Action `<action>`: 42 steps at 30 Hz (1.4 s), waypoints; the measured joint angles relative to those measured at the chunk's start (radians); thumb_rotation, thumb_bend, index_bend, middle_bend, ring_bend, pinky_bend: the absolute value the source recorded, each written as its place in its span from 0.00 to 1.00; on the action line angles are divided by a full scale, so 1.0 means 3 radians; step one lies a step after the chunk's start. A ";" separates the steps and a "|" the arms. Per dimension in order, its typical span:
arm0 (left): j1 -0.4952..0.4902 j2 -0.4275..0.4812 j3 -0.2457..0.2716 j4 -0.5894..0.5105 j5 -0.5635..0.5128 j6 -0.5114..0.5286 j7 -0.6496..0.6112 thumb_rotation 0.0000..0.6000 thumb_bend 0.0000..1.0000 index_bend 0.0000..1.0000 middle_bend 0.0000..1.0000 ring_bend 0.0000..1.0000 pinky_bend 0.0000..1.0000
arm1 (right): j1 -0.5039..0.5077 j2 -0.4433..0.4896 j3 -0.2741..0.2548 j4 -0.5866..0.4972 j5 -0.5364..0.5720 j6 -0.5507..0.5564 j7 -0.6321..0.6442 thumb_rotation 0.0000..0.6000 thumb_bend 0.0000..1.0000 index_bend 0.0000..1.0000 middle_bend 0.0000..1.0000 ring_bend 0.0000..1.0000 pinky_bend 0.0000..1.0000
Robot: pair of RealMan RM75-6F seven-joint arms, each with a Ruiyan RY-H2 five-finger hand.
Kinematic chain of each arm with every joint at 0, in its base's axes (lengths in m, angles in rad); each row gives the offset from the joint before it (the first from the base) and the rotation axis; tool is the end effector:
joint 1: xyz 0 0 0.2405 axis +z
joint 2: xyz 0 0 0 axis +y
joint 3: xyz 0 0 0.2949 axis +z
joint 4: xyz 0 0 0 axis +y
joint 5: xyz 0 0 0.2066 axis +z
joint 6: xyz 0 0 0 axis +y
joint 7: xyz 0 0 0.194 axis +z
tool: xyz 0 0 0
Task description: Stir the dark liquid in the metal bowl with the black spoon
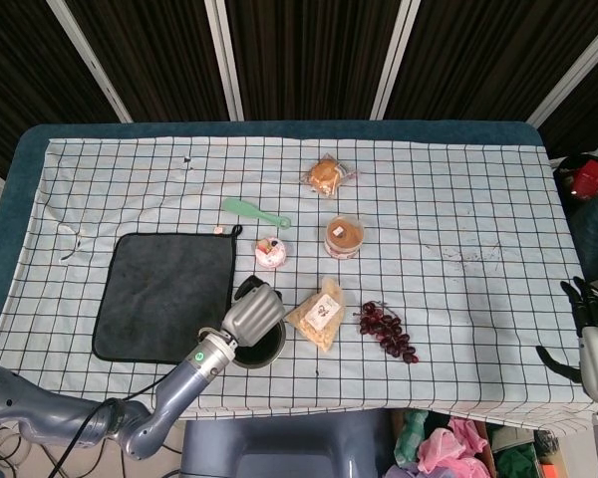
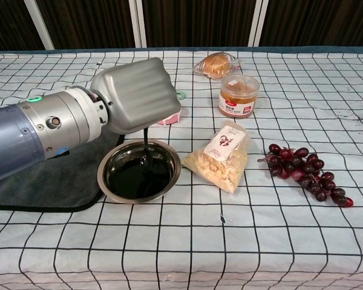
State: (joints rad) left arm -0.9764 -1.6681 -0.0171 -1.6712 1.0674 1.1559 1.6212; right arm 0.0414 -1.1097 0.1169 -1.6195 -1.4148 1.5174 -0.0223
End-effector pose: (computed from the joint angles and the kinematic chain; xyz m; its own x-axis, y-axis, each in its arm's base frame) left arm -0.0473 0.3565 -0.0815 0.8741 -0.4661 0.1364 -0.1163 -0.4737 -0.8730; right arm -0.3588 -0.2306 0.2063 0.4097 0.0776 0.9089 -0.9094 0.1125 0.4004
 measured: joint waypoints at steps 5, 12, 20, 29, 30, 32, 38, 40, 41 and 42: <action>-0.0033 -0.0075 0.0009 0.0071 -0.0059 -0.0007 0.0043 1.00 0.51 0.64 0.93 0.95 0.92 | -0.0008 0.0010 0.0007 0.0004 0.0011 0.0004 0.0030 1.00 0.13 0.08 0.03 0.13 0.25; -0.0079 -0.0140 0.0004 0.0143 -0.0114 -0.0004 0.0082 1.00 0.51 0.65 0.93 0.95 0.92 | -0.0008 0.0012 0.0007 0.0007 0.0006 0.0001 0.0047 1.00 0.13 0.08 0.03 0.13 0.25; -0.0144 -0.0224 0.0000 0.0220 -0.0150 -0.0014 0.0122 1.00 0.51 0.65 0.93 0.95 0.92 | -0.0013 0.0015 0.0011 0.0004 0.0006 0.0007 0.0058 1.00 0.13 0.08 0.03 0.13 0.25; -0.0198 -0.0328 0.0010 0.0279 -0.0141 -0.0008 0.0147 1.00 0.51 0.65 0.93 0.95 0.92 | -0.0023 0.0026 0.0018 0.0002 0.0012 0.0018 0.0089 1.00 0.13 0.08 0.03 0.13 0.25; -0.0200 -0.0337 0.0016 0.0277 -0.0136 -0.0008 0.0145 1.00 0.51 0.65 0.93 0.95 0.92 | -0.0024 0.0027 0.0018 0.0000 0.0011 0.0018 0.0092 1.00 0.13 0.08 0.03 0.13 0.25; -0.0202 -0.0345 0.0023 0.0269 -0.0127 -0.0006 0.0135 1.00 0.51 0.65 0.93 0.95 0.92 | -0.0026 0.0030 0.0018 -0.0005 0.0010 0.0020 0.0096 1.00 0.13 0.08 0.03 0.13 0.25; -0.0193 -0.0344 0.0053 0.0173 -0.0054 0.0020 0.0072 1.00 0.51 0.65 0.93 0.95 0.92 | -0.0029 0.0031 0.0021 -0.0008 0.0010 0.0026 0.0103 1.00 0.13 0.08 0.03 0.13 0.25; -0.0183 -0.0320 0.0080 0.0110 -0.0014 0.0032 0.0051 1.00 0.51 0.65 0.93 0.95 0.92 | -0.0027 0.0028 0.0019 -0.0007 0.0009 0.0021 0.0096 1.00 0.13 0.08 0.03 0.13 0.25; -0.0178 -0.0304 0.0097 0.0078 0.0007 0.0039 0.0044 1.00 0.51 0.65 0.93 0.95 0.92 | -0.0026 0.0027 0.0018 -0.0008 0.0008 0.0017 0.0091 1.00 0.13 0.08 0.03 0.13 0.25; -0.0168 -0.0278 0.0124 0.0031 0.0036 0.0047 0.0035 1.00 0.51 0.65 0.93 0.95 0.92 | -0.0025 0.0026 0.0017 -0.0010 0.0007 0.0017 0.0086 1.00 0.13 0.08 0.03 0.13 0.25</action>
State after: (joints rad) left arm -1.0269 -1.7513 0.0202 -1.6620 1.0783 1.1700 1.6318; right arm 0.0339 -1.1020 0.1221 -1.6224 -1.4126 1.5224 0.0035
